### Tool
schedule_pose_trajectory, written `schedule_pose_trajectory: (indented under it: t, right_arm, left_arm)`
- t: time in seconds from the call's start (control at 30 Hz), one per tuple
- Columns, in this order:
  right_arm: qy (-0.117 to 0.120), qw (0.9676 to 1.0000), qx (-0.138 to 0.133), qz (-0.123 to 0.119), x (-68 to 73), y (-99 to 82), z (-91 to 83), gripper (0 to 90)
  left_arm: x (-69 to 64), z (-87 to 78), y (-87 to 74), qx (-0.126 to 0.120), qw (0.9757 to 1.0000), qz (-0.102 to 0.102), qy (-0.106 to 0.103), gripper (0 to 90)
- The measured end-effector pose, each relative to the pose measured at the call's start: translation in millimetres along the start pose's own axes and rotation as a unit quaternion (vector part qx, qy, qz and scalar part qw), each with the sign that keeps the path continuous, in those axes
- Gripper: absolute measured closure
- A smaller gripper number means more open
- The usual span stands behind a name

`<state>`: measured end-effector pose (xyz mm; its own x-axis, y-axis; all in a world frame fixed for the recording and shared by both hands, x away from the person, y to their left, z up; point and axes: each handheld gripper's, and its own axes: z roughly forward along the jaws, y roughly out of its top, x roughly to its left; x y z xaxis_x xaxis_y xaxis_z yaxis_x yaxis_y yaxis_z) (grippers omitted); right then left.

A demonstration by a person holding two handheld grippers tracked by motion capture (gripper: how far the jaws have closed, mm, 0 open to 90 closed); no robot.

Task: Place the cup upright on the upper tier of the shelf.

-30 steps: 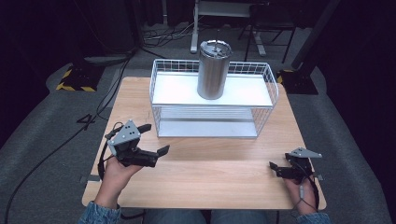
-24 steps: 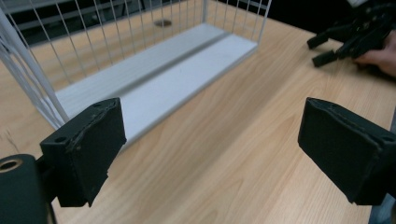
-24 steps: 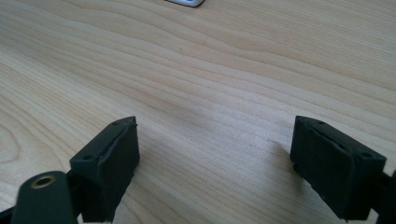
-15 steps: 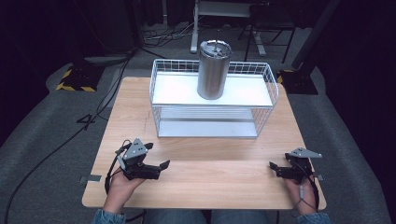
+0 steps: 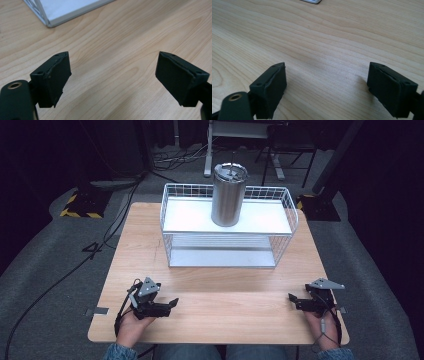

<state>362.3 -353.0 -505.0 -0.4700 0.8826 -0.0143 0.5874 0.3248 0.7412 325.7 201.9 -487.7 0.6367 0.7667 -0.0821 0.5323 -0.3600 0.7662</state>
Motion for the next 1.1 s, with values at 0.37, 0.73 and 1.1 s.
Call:
schedule_pose_trajectory:
  t: [0.37, 0.73, 1.1]
  right_arm:
    - [0.000, 1.0000, 0.000, 0.001, 0.0, 0.0, 0.0, 16.6]
    - [0.000, 1.0000, 0.000, 0.000, 0.0, 0.0, 0.0, 16.5]
    - [-0.001, 1.0000, 0.000, -0.001, 0.2, -0.1, -0.1, 16.6]
  left_arm:
    - [1.9, 9.2, -5.7, 0.044, 0.9986, 0.010, 0.026, 14.3]
    - [1.5, 15.1, -8.1, 0.064, 0.9971, 0.016, 0.038, 13.7]
    - [2.8, 15.4, -9.4, 0.058, 0.9976, 0.019, 0.033, 12.9]
